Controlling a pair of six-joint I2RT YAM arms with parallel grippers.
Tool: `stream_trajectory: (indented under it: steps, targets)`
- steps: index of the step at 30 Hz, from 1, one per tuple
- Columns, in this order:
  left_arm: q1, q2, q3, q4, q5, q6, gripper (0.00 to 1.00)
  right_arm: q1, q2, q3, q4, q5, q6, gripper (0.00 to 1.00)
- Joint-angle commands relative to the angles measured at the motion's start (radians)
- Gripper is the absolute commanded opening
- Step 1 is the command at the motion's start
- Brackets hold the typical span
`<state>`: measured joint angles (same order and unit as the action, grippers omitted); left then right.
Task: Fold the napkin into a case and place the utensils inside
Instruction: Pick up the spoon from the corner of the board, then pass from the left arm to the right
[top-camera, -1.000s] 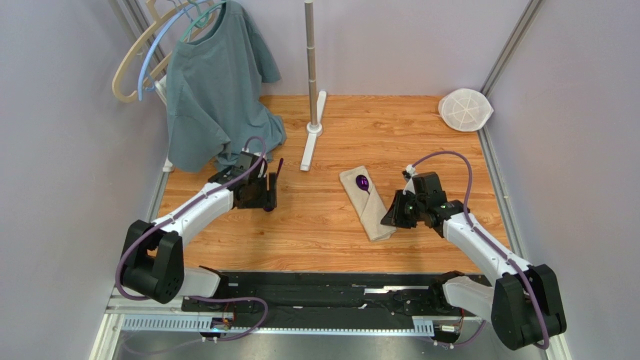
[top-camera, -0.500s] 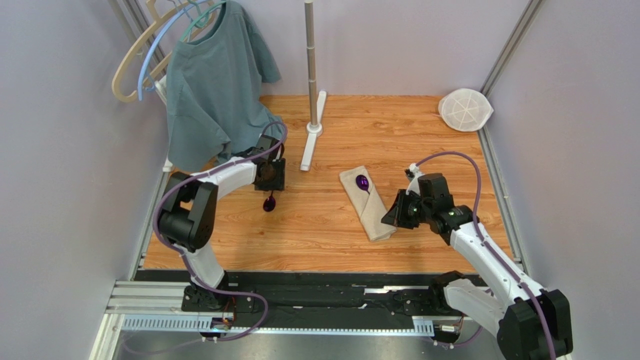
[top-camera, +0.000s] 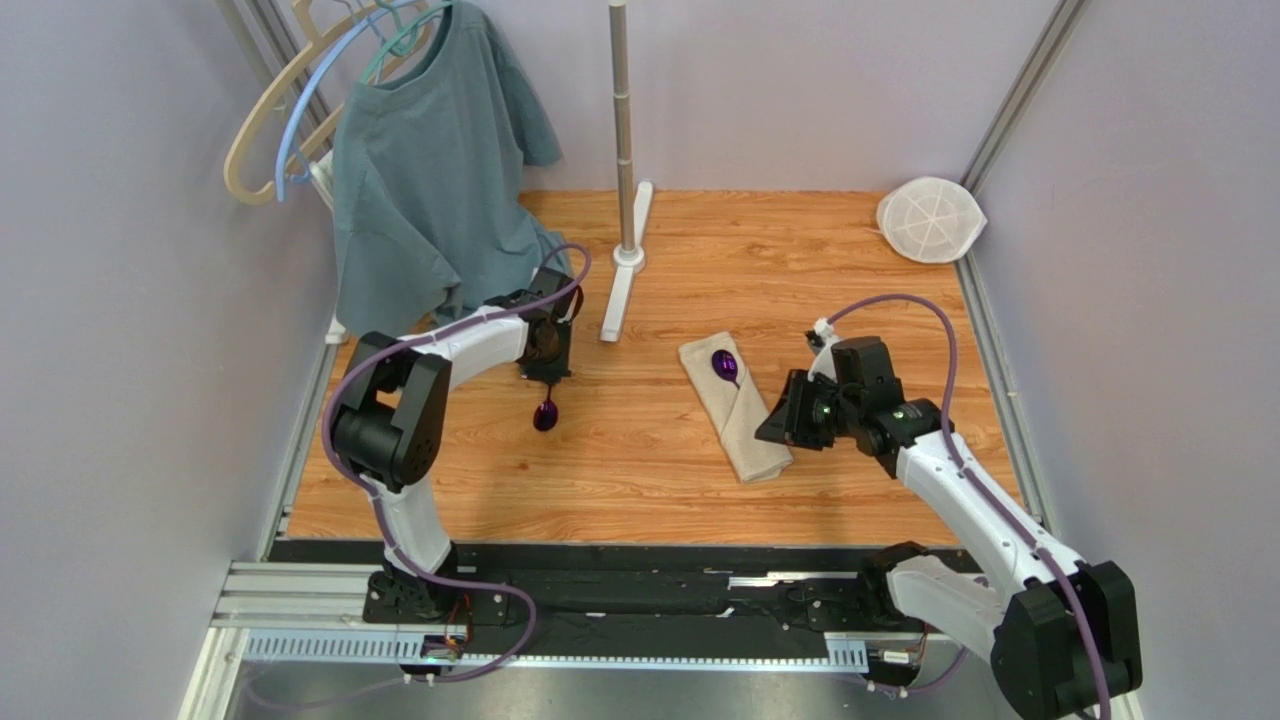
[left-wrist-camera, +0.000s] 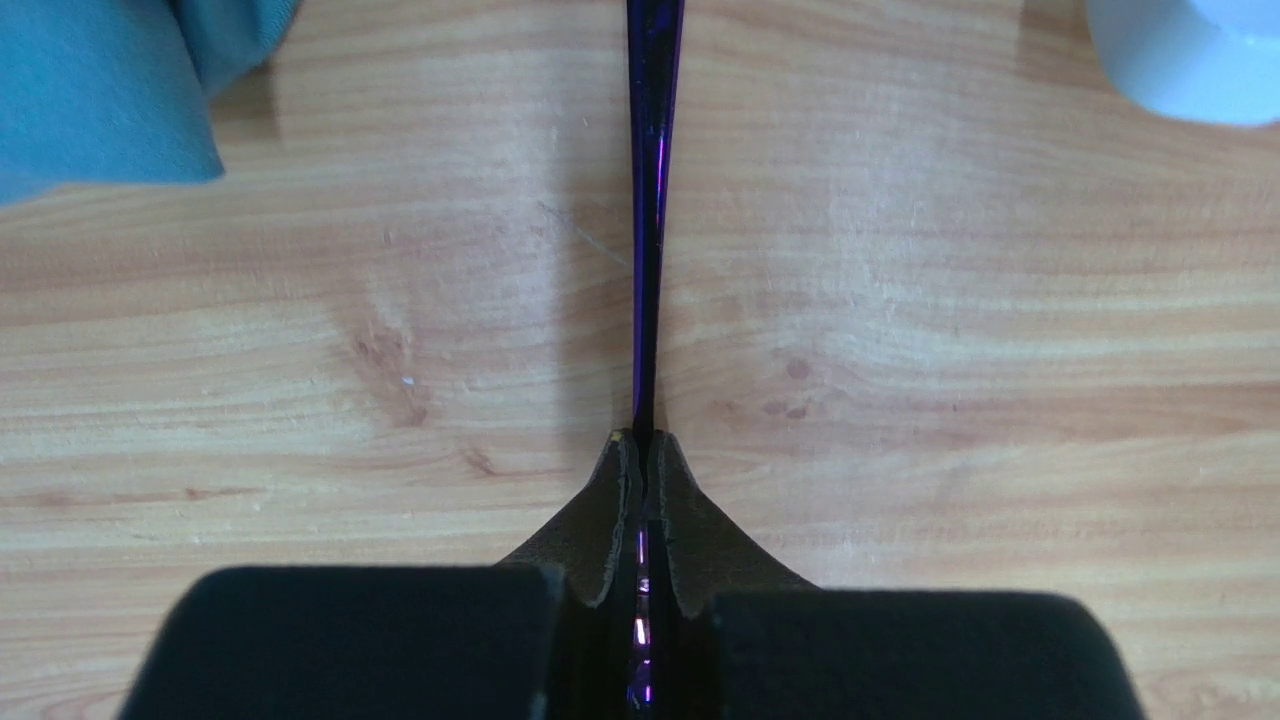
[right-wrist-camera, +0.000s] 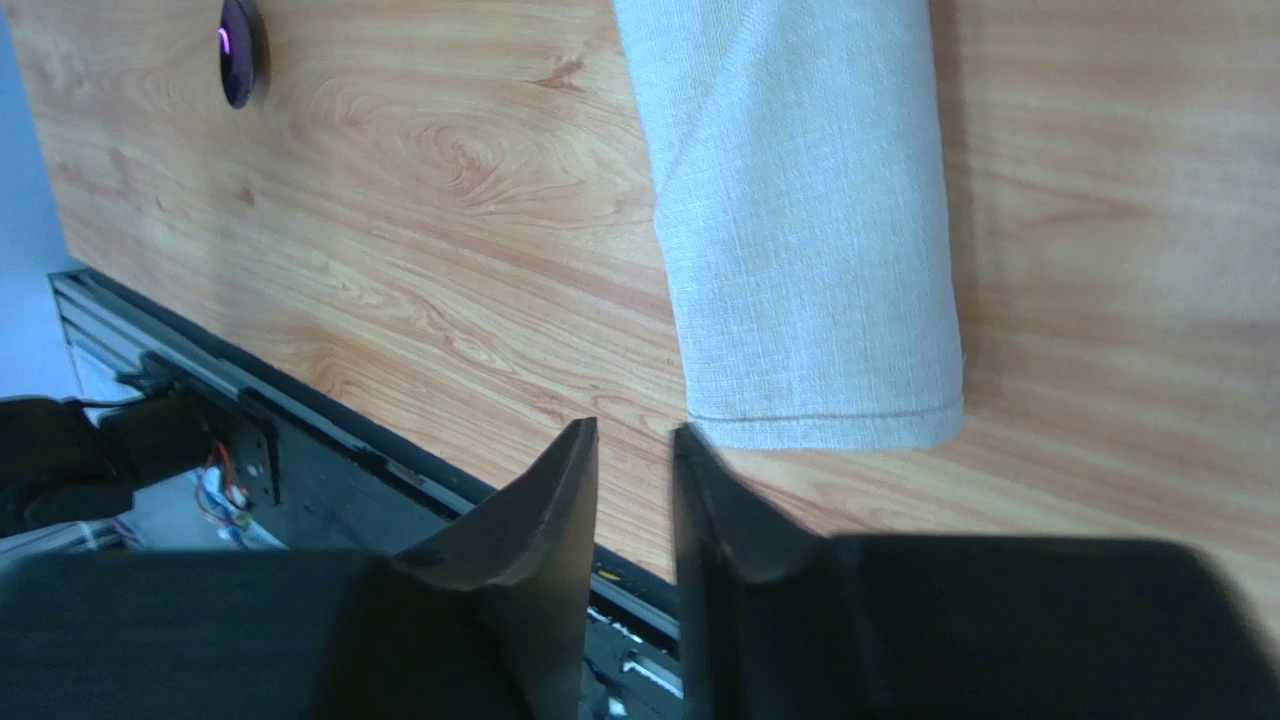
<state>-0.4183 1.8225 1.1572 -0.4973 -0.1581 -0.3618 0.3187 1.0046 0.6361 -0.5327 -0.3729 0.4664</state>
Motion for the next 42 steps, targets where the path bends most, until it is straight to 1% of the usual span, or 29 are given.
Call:
stream_trajectory:
  steps: [1,2,3,5,6,7,9,10,11,12,13,15,18,20,23,24,27,29,30,32,33,34,35,36,37,38,39,40,42]
  targets:
    - [-0.049,-0.213,-0.046,-0.004,0.084,0.03,0.0,0.04,0.06,0.092,0.097,-0.101,0.032,0.38]
    - [-0.065,-0.262,-0.077,0.003,0.101,0.03,0.0,0.048,0.072,0.096,0.127,-0.128,0.063,0.44]
    - [-0.097,-0.358,-0.097,0.015,0.15,0.027,0.0,0.06,0.092,0.1,0.157,-0.142,0.095,0.53]
    - [-0.135,-0.457,-0.167,0.08,0.207,-0.003,0.0,0.071,0.123,0.108,0.247,-0.161,0.222,0.57]
    - [-0.161,-0.532,-0.188,0.104,0.23,-0.018,0.0,0.092,0.149,0.119,0.279,-0.153,0.263,0.61]
    - [-0.198,-0.561,-0.204,0.129,0.244,-0.037,0.0,0.109,0.163,0.123,0.365,-0.156,0.352,0.62]
    - [-0.244,-0.606,-0.229,0.175,0.256,-0.089,0.0,0.164,0.19,0.142,0.433,-0.138,0.421,0.65]
    - [-0.285,-0.608,-0.229,0.177,0.261,-0.112,0.0,0.184,0.207,0.157,0.5,-0.115,0.449,0.66]
    - [-0.307,-0.603,-0.214,0.177,0.267,-0.118,0.0,0.203,0.215,0.171,0.511,-0.095,0.481,0.69]
    - [-0.327,-0.588,-0.202,0.166,0.262,-0.121,0.0,0.236,0.219,0.184,0.514,-0.072,0.485,0.75]
    - [-0.352,-0.582,-0.189,0.154,0.252,-0.114,0.0,0.249,0.224,0.21,0.51,-0.036,0.488,0.75]
    - [-0.411,-0.563,-0.159,0.134,0.22,-0.101,0.0,0.26,0.244,0.212,0.523,-0.035,0.511,0.75]
    - [-0.444,-0.548,-0.142,0.125,0.218,-0.106,0.0,0.263,0.243,0.208,0.551,-0.023,0.535,0.73]
    - [-0.465,-0.552,-0.14,0.128,0.226,-0.105,0.0,0.266,0.236,0.2,0.536,0.011,0.538,0.72]
    - [-0.488,-0.572,-0.143,0.14,0.23,-0.083,0.0,0.264,0.249,0.191,0.537,0.02,0.558,0.65]
    - [-0.496,-0.578,-0.143,0.14,0.236,-0.077,0.0,0.266,0.256,0.188,0.54,0.012,0.563,0.6]
    - [-0.504,-0.598,-0.14,0.128,0.235,-0.051,0.0,0.266,0.265,0.198,0.498,0.038,0.552,0.5]
    - [-0.505,-0.606,-0.137,0.126,0.247,-0.034,0.0,0.266,0.267,0.197,0.516,0.032,0.554,0.37]
    - [-0.507,-0.606,-0.133,0.126,0.255,-0.029,0.0,0.264,0.269,0.191,0.525,0.032,0.557,0.21]
    - [-0.507,-0.609,-0.117,0.125,0.27,-0.025,0.0,0.263,0.272,0.194,0.524,0.042,0.557,0.06]
    - [-0.507,-0.612,-0.113,0.123,0.266,-0.031,0.0,0.26,0.267,0.179,0.555,0.046,0.557,0.0]
    - [-0.505,-0.615,-0.102,0.114,0.256,-0.061,0.0,0.258,0.235,0.156,0.58,0.064,0.575,0.0]
    - [-0.505,-0.626,-0.094,0.102,0.234,-0.083,0.06,0.249,0.203,0.117,0.629,0.081,0.593,0.0]
    - [-0.505,-0.643,-0.1,0.092,0.22,-0.145,0.2,0.244,0.16,0.072,0.775,0.133,0.613,0.0]
    - [-0.505,-0.664,-0.122,0.111,0.207,-0.188,0.67,0.24,0.043,-0.058,0.869,0.175,0.664,0.0]
    - [-0.504,-0.734,-0.158,0.153,0.201,-0.239,0.78,0.24,-0.009,-0.109,0.949,0.219,0.682,0.0]
    - [-0.505,-0.774,-0.244,0.255,0.201,-0.338,0.85,0.241,-0.064,-0.156,1.027,0.291,0.696,0.0]
    - [-0.504,-0.811,-0.281,0.293,0.197,-0.382,0.93,0.241,-0.14,-0.186,1.028,0.314,0.702,0.0]
    - [-0.498,-0.911,-0.364,0.348,0.16,-0.486,0.94,0.241,-0.217,-0.205,0.999,0.371,0.701,0.0]
